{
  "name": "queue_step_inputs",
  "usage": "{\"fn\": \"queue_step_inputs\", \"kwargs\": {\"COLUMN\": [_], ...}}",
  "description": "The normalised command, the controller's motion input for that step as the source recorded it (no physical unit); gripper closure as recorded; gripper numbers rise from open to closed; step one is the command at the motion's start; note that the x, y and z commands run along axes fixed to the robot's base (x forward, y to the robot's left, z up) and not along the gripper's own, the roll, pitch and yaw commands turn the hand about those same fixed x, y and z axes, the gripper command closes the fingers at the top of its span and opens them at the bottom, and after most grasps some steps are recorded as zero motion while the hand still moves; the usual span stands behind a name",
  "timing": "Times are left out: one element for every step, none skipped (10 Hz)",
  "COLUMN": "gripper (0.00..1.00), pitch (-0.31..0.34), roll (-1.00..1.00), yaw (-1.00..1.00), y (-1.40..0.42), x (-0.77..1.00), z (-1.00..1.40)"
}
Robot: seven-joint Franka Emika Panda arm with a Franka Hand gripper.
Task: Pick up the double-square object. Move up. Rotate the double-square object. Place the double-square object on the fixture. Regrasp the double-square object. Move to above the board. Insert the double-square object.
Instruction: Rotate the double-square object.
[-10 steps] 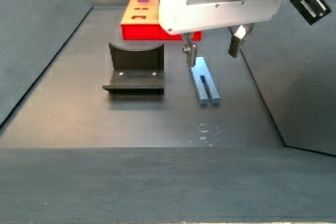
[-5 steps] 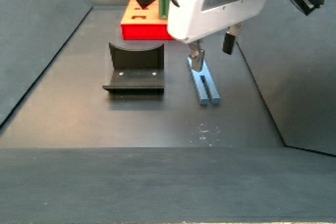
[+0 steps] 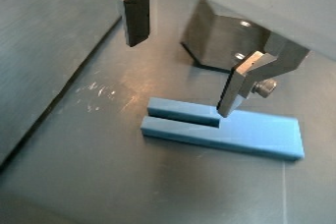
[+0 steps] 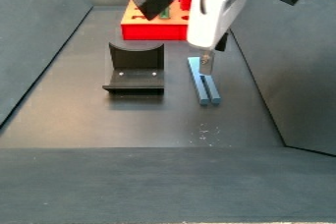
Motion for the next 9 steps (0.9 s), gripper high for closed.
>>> {"fn": "queue_step_inputs", "kwargs": {"gripper": [0.0,0.0,0.0,0.0,0.0,0.0,0.0,0.0,0.0], "pitch": [-0.008,-0.008,-0.008,-0.008,-0.009,-0.009,-0.01,-0.01,-0.011], "roll": [0.01,0.01,0.01,0.01,0.01,0.01,0.01,0.01,0.01], "yaw": [1.0,1.0,1.0,1.0,1.0,1.0,1.0,1.0,1.0], "y": [0.01,0.01,0.01,0.0,0.0,0.0,0.0,0.0,0.0], "x": [0.04,0.04,0.04,0.04,0.04,0.04,0.04,0.04,0.04], "z": [-0.04,-0.04,-0.04,-0.04,-0.04,-0.04,-0.04,-0.04,-0.04]}}
